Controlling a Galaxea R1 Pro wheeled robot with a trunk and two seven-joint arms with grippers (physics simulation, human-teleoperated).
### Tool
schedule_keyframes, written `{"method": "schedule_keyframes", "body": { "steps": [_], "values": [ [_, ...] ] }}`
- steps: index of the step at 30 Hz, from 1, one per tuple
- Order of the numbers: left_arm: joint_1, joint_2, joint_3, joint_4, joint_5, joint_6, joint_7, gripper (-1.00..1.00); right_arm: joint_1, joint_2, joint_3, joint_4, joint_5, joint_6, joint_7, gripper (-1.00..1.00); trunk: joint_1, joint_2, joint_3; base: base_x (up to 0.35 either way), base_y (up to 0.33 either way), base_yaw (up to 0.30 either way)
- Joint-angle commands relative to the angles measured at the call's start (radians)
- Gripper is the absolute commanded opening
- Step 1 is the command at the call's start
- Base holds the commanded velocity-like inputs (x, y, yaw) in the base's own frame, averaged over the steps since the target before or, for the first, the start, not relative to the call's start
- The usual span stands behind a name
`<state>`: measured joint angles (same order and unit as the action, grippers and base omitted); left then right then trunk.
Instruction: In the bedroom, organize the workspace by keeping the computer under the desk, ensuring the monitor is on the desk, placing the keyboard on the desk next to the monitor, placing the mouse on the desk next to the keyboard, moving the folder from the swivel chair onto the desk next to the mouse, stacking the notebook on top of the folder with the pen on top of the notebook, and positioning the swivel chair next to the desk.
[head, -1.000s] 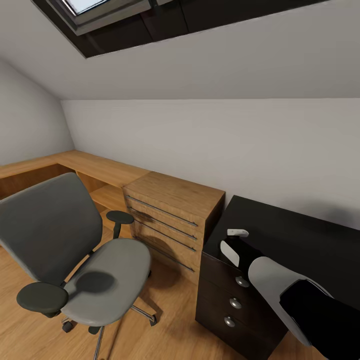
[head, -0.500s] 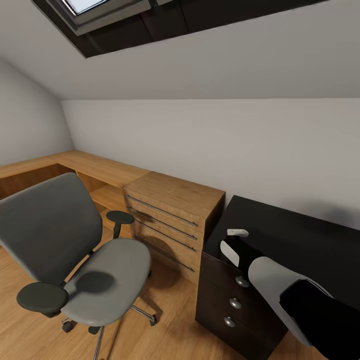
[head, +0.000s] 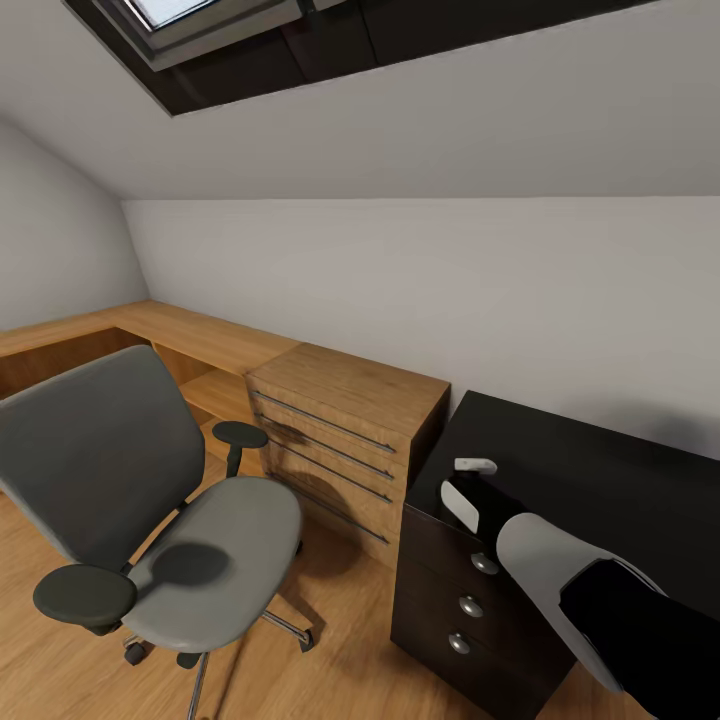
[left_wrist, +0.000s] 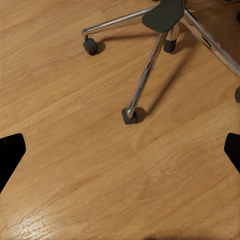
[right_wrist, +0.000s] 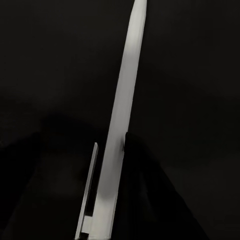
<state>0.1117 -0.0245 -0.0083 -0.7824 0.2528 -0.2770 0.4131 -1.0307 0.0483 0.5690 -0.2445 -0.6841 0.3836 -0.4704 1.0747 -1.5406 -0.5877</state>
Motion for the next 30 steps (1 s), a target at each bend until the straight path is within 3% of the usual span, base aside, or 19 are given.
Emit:
{"method": "schedule_keyframes", "body": {
  "steps": [1,4,13,30],
  "values": [
    [0.000,0.000,-0.001,-0.001,0.008,-0.004,0.001,1.00,0.000,-0.001,0.005,0.014,-0.019,0.016,-0.006,-1.00,0.000,0.000,-0.001,0.000,0.000,0.000],
    [0.000,0.000,-0.001,-0.001,0.008,-0.004,0.001,1.00,0.000,-0.002,-0.002,0.014,-0.045,0.028,-0.005,-1.00,0.000,0.000,-0.001,0.000,0.000,0.000],
    [0.000,0.000,-0.001,-0.001,0.008,-0.004,0.001,1.00,0.000,-0.005,-0.015,0.013,-0.063,0.037,-0.005,-1.00,0.000,0.000,-0.001,0.000,0.000,0.000],
    [0.000,0.000,-0.001,-0.001,0.008,-0.004,0.001,1.00,0.000,-0.006,-0.020,0.013,-0.070,0.037,-0.005,-1.00,0.000,0.000,-0.001,0.000,0.000,0.000]
  ]
}}
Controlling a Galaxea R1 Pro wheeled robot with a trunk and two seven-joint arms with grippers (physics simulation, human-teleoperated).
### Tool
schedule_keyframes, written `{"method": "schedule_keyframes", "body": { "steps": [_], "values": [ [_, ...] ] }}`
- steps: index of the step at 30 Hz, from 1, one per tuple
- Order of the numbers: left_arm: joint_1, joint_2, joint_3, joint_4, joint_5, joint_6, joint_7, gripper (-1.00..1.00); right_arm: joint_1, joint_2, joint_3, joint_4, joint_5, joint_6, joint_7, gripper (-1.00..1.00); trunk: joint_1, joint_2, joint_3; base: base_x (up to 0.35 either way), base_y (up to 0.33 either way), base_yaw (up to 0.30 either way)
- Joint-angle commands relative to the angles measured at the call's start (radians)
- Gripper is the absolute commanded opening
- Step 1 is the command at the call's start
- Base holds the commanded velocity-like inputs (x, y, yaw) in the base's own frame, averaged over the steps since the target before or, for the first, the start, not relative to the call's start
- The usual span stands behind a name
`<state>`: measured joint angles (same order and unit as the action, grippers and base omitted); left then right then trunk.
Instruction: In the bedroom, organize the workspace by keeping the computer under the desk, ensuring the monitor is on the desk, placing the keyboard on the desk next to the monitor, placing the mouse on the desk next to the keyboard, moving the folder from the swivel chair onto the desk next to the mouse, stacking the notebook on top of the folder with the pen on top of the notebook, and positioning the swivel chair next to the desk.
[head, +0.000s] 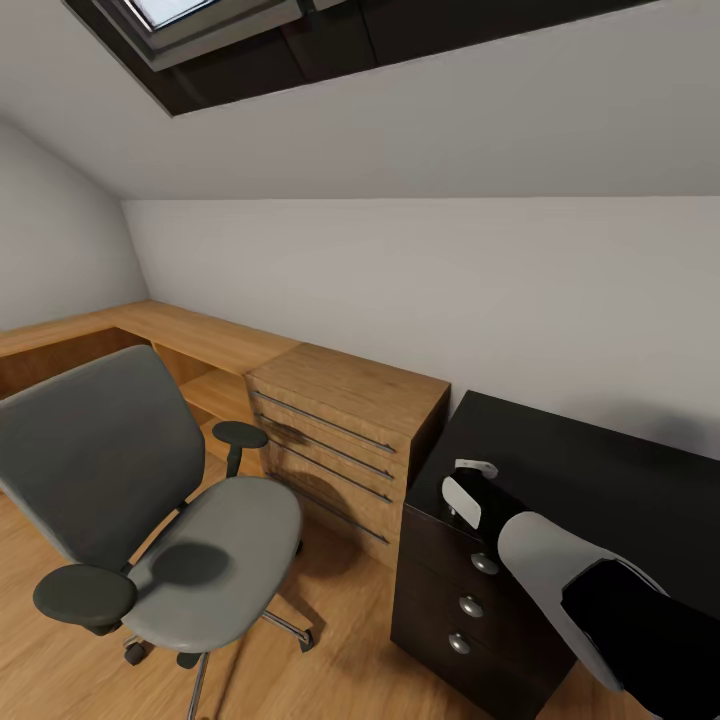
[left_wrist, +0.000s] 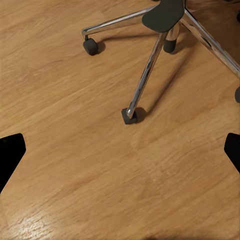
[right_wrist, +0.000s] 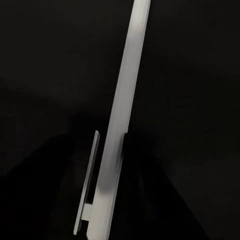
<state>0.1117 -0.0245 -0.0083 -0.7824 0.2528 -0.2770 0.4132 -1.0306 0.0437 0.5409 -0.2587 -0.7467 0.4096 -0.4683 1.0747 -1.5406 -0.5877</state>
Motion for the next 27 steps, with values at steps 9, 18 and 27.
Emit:
{"method": "schedule_keyframes", "body": {
  "steps": [9,18,27],
  "values": [
    [0.000,0.000,-0.001,-0.001,0.008,-0.004,0.001,1.00,0.000,-0.002,0.008,0.027,-0.008,0.012,-0.007,-1.00,0.000,0.000,-0.001,0.000,0.000,0.000],
    [0.000,0.000,-0.001,-0.001,0.008,-0.004,0.001,1.00,0.000,-0.005,-0.014,-0.044,-0.015,0.061,-0.007,-1.00,0.000,0.000,-0.001,0.000,0.000,0.000],
    [0.000,0.000,-0.001,-0.001,0.008,-0.004,0.001,1.00,0.000,-0.019,-0.021,-0.085,-0.066,0.100,-0.009,-1.00,0.000,0.000,-0.001,0.000,0.000,0.000]
  ]
}}
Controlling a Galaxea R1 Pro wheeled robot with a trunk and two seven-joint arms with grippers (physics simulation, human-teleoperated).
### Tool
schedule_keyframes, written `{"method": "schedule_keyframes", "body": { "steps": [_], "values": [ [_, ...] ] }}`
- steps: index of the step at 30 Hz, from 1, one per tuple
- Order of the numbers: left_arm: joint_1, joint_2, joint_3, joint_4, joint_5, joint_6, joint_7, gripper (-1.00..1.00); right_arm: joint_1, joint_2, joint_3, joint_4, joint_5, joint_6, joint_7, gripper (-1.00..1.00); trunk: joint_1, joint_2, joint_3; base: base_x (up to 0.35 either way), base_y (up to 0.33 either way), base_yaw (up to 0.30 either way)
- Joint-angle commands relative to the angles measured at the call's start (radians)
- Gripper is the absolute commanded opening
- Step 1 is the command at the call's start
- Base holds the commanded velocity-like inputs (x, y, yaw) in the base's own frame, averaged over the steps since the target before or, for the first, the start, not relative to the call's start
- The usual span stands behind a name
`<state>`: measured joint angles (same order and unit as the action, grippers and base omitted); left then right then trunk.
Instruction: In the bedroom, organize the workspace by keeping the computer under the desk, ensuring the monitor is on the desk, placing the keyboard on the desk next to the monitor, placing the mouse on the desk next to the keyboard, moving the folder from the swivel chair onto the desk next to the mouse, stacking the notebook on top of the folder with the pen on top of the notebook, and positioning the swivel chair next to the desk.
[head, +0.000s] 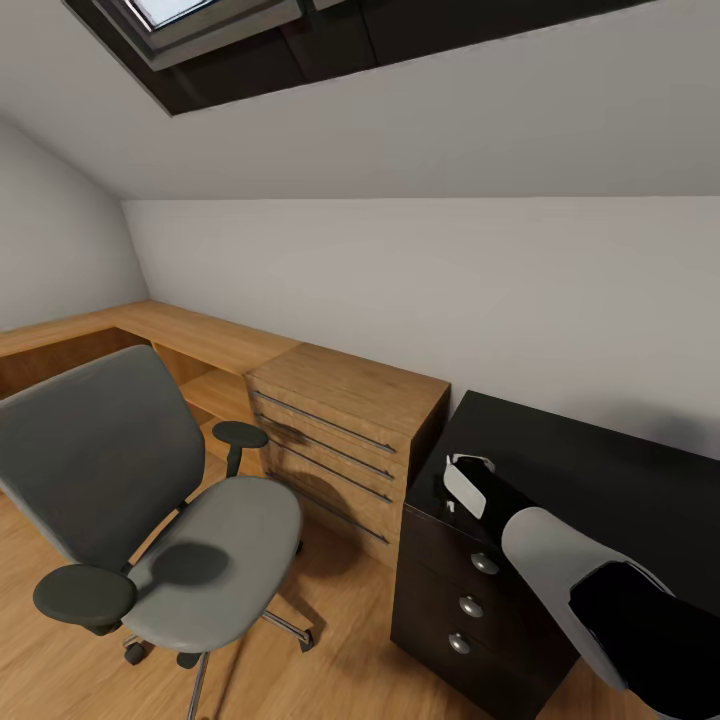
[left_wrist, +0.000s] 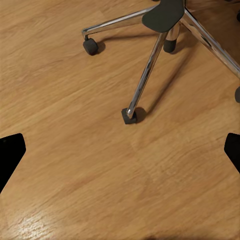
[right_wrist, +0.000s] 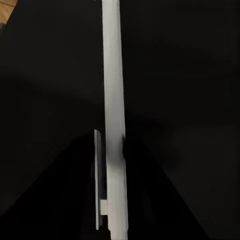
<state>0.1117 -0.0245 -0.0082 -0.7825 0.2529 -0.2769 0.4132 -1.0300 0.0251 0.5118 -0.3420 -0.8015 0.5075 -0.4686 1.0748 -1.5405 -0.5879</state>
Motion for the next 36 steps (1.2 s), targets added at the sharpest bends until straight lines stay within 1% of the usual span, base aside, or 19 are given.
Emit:
{"method": "schedule_keyframes", "body": {
  "steps": [1,23,29,31,33,34,35,36],
  "values": [
    [0.000,0.000,-0.001,-0.001,0.008,-0.004,0.001,1.00,-0.001,-0.001,0.008,-0.002,-0.013,0.002,-0.008,-1.00,0.000,0.000,-0.001,0.000,0.000,0.000],
    [0.000,0.001,0.000,0.001,0.008,-0.004,-0.004,1.00,-0.001,-0.003,0.008,-0.004,-0.015,0.003,-0.009,-1.00,0.000,0.000,-0.001,0.000,0.000,0.000],
    [0.000,0.003,-0.001,0.004,0.008,-0.003,-0.008,1.00,-0.001,-0.005,0.008,-0.006,-0.011,0.000,-0.010,-1.00,-0.023,0.042,0.018,0.000,0.000,0.000],
    [0.000,0.003,-0.002,0.010,0.008,-0.002,-0.008,1.00,-0.001,-0.008,0.008,-0.014,-0.009,-0.003,-0.011,-1.00,-0.031,0.056,0.024,0.000,0.000,0.000],
    [0.000,0.002,-0.003,0.027,0.008,-0.001,-0.008,1.00,-0.001,-0.022,0.008,-0.040,-0.009,-0.003,-0.013,-1.00,-0.038,0.070,0.031,0.000,0.000,0.000],
    [0.000,0.002,-0.003,0.034,0.008,-0.001,-0.007,1.00,-0.001,-0.029,0.009,-0.053,-0.009,-0.002,-0.014,-1.00,-0.042,0.077,0.034,0.000,0.000,0.000],
    [0.000,0.002,-0.004,0.049,0.008,0.000,-0.008,1.00,0.000,-0.045,0.009,-0.082,-0.010,-0.001,-0.016,-1.00,-0.046,0.084,0.037,0.000,0.000,0.000],
    [0.000,0.002,-0.004,0.055,0.007,0.001,-0.008,1.00,0.000,-0.054,0.009,-0.098,-0.011,-0.001,-0.017,-1.00,-0.050,0.091,0.040,0.000,0.000,0.000]
  ]
}}
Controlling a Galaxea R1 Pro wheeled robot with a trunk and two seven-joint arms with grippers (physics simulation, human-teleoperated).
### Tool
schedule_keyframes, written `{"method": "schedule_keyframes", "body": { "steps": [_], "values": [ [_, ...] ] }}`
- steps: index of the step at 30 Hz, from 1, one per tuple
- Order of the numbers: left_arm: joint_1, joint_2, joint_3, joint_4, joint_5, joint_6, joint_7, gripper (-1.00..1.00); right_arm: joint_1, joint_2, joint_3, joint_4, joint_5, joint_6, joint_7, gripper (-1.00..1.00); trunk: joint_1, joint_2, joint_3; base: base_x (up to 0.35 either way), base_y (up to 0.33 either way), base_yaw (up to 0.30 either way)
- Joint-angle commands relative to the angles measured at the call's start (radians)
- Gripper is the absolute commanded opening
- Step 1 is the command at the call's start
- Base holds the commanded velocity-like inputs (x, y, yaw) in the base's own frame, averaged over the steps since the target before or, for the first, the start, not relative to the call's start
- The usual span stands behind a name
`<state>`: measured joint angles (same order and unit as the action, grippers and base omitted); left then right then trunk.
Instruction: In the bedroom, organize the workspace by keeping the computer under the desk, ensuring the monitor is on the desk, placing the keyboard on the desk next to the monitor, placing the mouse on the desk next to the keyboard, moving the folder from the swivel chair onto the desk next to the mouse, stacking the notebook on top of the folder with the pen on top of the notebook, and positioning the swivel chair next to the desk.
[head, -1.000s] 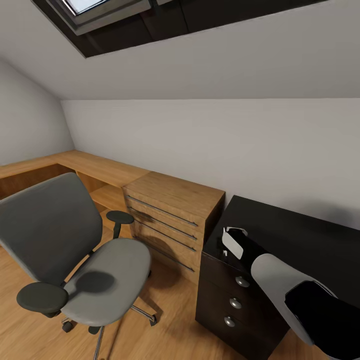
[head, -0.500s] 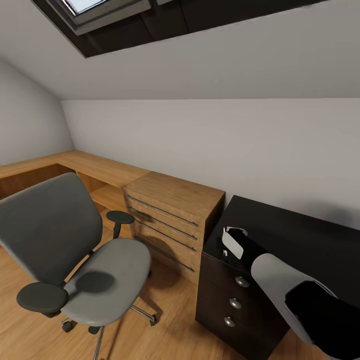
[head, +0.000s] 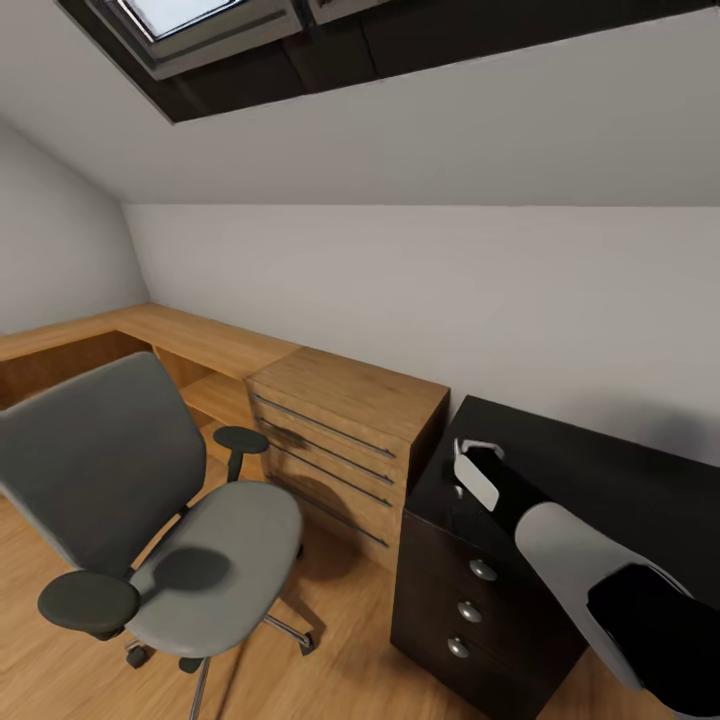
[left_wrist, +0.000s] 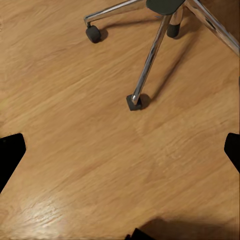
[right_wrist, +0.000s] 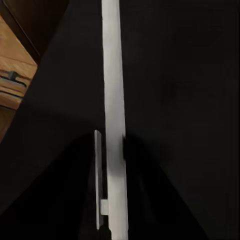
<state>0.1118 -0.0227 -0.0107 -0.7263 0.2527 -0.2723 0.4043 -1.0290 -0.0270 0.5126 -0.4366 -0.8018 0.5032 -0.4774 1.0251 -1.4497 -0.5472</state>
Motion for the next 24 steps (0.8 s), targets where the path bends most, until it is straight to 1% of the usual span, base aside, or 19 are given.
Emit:
{"method": "schedule_keyframes", "body": {
  "steps": [1,2,3,4,5,6,8,9,12,13,14,15,18,20,22,23,24],
  "values": [
    [0.000,0.000,-0.002,0.004,0.007,-0.003,0.002,1.00,0.000,-0.010,0.008,-0.019,-0.011,0.004,-0.009,-1.00,-0.004,0.007,0.002,0.000,0.000,0.000],
    [0.000,0.000,-0.002,0.012,0.007,-0.001,0.002,1.00,0.003,-0.025,0.009,-0.054,-0.012,0.005,-0.011,-1.00,-0.008,0.014,0.005,0.000,0.000,0.000],
    [0.000,0.000,-0.002,0.014,0.007,0.000,0.002,1.00,0.007,-0.032,0.009,-0.074,-0.012,0.005,-0.012,-1.00,-0.012,0.021,0.009,0.000,0.000,0.000],
    [0.000,0.000,-0.002,0.018,0.006,0.001,0.002,1.00,0.018,-0.045,0.009,-0.115,-0.012,0.006,-0.016,-1.00,-0.015,0.028,0.012,0.000,0.000,0.000],
    [0.000,0.000,-0.002,0.020,0.006,0.001,0.002,1.00,0.026,-0.051,0.009,-0.137,-0.012,0.006,-0.020,-1.00,-0.019,0.035,0.015,0.000,0.000,0.000],
    [0.000,0.000,-0.003,0.022,0.006,0.002,0.002,1.00,0.045,-0.064,0.009,-0.184,-0.012,0.007,-0.034,-1.00,-0.023,0.042,0.018,0.000,0.000,0.000],
    [0.000,0.000,-0.003,0.023,0.006,0.002,0.002,1.00,0.066,-0.075,0.009,-0.239,-0.013,0.007,-0.058,-1.00,-0.031,0.056,0.024,0.000,0.000,0.000],
    [0.000,0.000,-0.003,0.024,0.006,0.002,0.002,1.00,0.088,-0.085,0.009,-0.298,-0.013,0.008,-0.093,-1.00,-0.035,0.063,0.027,0.000,0.000,0.000],
    [0.000,0.000,-0.003,0.026,0.005,0.002,0.002,1.00,0.124,-0.099,0.009,-0.396,-0.016,0.009,-0.164,-1.00,-0.046,0.084,0.037,0.000,0.000,0.000],
    [0.000,0.000,-0.003,0.026,0.005,0.002,0.003,1.00,0.150,-0.108,0.009,-0.462,-0.022,0.010,-0.217,-1.00,-0.050,0.091,0.040,0.000,0.000,0.000],
    [0.000,0.000,-0.003,0.026,0.006,0.002,0.003,1.00,0.163,-0.112,0.009,-0.495,-0.026,0.012,-0.243,-1.00,-0.054,0.098,0.043,0.000,0.000,0.000],
    [0.000,0.000,-0.003,0.026,0.005,0.002,0.003,1.00,0.188,-0.120,0.009,-0.555,-0.037,0.021,-0.289,-1.00,-0.058,0.105,0.046,0.000,0.000,0.000],
    [0.000,0.000,-0.003,0.027,0.005,0.002,0.003,1.00,0.219,-0.128,0.008,-0.632,-0.060,0.038,-0.335,-1.00,-0.069,0.126,0.056,0.000,0.000,0.000],
    [0.000,0.000,-0.003,0.027,0.005,0.002,0.003,1.00,0.243,-0.138,0.008,-0.717,-0.087,0.054,-0.367,-1.00,-0.077,0.140,0.062,0.000,0.000,0.000],
    [0.000,0.000,-0.003,0.027,0.005,0.002,0.003,1.00,0.251,-0.143,0.008,-0.755,-0.096,0.058,-0.377,-1.00,-0.084,0.154,0.068,0.000,0.000,0.000],
    [0.000,0.000,-0.003,0.027,0.006,0.002,0.002,1.00,0.264,-0.149,0.009,-0.803,-0.114,0.062,-0.389,-1.00,-0.088,0.161,0.071,0.000,0.000,0.000],
    [0.000,0.000,-0.003,0.027,0.005,0.002,0.002,1.00,0.267,-0.149,0.009,-0.812,-0.119,0.062,-0.390,-1.00,-0.092,0.168,0.074,0.000,0.000,0.000]
  ]
}}
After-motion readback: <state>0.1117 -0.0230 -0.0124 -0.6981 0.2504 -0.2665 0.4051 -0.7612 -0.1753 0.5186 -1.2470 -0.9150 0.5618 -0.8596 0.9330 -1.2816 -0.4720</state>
